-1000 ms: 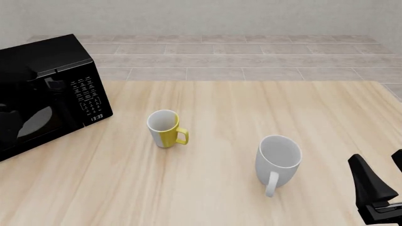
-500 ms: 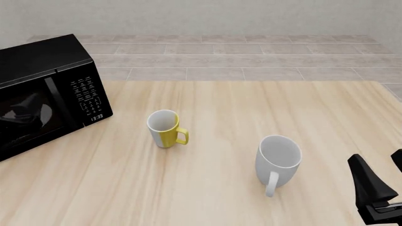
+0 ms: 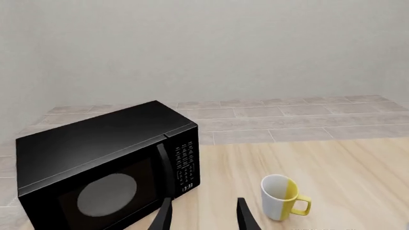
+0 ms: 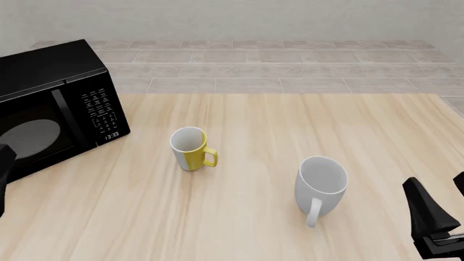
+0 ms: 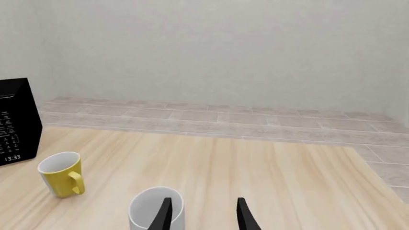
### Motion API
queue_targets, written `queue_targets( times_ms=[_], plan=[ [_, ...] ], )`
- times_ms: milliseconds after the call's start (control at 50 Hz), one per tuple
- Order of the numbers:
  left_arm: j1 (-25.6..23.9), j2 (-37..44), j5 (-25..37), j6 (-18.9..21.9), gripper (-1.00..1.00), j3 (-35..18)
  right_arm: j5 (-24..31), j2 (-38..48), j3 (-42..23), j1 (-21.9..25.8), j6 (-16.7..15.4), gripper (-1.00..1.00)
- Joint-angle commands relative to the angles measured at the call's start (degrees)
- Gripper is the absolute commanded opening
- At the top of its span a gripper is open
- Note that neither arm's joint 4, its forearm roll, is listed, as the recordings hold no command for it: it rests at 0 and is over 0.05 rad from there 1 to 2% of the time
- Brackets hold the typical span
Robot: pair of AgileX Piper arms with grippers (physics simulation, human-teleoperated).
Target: Close the microwave.
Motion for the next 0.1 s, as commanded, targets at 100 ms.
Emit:
queue_targets(
  times_ms=[100],
  plan=[
    [-3.3, -4.5, 3.8, 0.4, 1.0, -2.2, 0.0, 0.0, 0.0, -0.4, -0.5, 1.0]
  ],
)
